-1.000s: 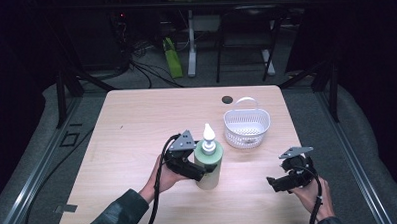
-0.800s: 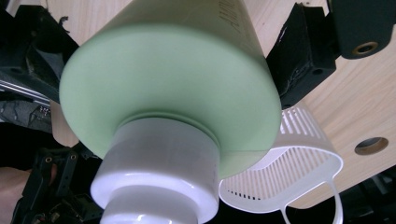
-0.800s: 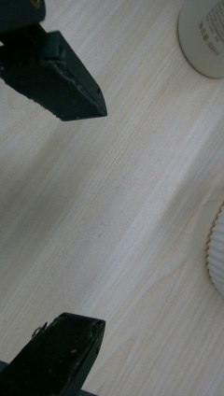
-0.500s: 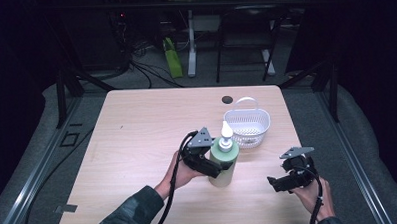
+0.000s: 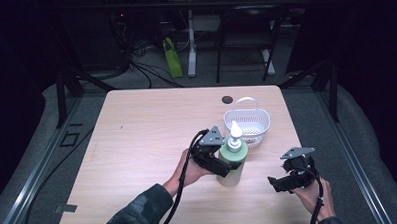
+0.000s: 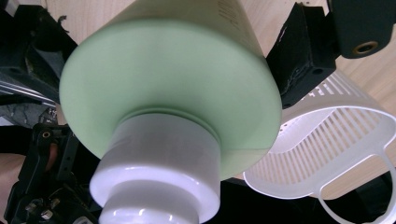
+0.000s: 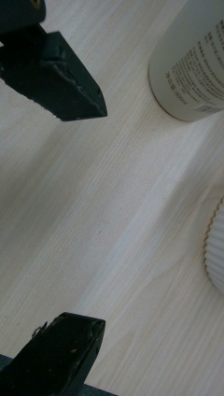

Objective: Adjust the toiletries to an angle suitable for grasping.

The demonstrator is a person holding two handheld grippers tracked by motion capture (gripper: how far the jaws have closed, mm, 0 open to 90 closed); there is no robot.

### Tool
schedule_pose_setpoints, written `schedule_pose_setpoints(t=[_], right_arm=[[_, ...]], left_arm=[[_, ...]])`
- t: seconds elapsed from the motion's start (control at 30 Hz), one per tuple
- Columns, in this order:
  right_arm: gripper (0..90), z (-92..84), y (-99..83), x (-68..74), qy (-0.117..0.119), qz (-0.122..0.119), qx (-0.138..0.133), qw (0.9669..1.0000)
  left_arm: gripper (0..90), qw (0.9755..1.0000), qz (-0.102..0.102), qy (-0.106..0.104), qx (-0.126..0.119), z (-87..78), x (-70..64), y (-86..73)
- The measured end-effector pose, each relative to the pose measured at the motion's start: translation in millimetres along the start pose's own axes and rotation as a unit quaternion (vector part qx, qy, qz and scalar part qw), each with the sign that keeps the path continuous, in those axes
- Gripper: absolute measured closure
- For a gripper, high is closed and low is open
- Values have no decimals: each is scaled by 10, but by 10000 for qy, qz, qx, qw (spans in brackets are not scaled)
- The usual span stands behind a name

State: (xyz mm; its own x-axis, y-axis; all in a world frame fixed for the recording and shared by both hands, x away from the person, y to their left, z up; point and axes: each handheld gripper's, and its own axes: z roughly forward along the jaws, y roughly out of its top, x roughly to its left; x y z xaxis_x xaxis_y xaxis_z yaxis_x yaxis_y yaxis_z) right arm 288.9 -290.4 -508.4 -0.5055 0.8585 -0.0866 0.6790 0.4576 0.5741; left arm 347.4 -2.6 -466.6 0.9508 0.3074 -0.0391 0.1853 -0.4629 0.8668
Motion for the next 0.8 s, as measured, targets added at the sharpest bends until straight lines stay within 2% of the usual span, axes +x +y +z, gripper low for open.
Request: schedule_pose_setpoints(t=[0.1,0.2,0.33,0.4,0.43,0.47,0.63,0.73,0.77,0.8], right_arm=[[9,2,0,-1,2,0,3,10000],[9,-2,1,1,11,-8,-14,10000],[9,2,-1,2,6,-8,8,10000],[9,-1,0,6,-6,-13,8,10000],[9,-4,2,7,-18,-20,-4,10000],[9,-8,6,10,-4,-24,-20,10000],[5,-13,19,31,9,-43,-46,10000],[4,-24,26,42,7,-62,-76,10000],[4,-24,26,42,7,-62,-76,10000],[4,-29,28,45,29,-60,-86,9999]], left_arm=[[111,9999,22,27,111,-16,-9,3],[48,9998,-36,56,191,-71,0,-11],[16,9995,-193,147,210,-229,30,-41],[13,9992,-224,208,253,-332,47,-74],[10,9992,-224,208,253,-332,47,-74],[6,9987,-270,289,325,-432,66,-133],[0,9955,-507,519,604,-673,121,-344],[0,9935,-658,598,707,-832,142,-449],[0,9935,-658,598,707,-832,142,-449],[0,9915,-723,729,805,-945,149,-512]])
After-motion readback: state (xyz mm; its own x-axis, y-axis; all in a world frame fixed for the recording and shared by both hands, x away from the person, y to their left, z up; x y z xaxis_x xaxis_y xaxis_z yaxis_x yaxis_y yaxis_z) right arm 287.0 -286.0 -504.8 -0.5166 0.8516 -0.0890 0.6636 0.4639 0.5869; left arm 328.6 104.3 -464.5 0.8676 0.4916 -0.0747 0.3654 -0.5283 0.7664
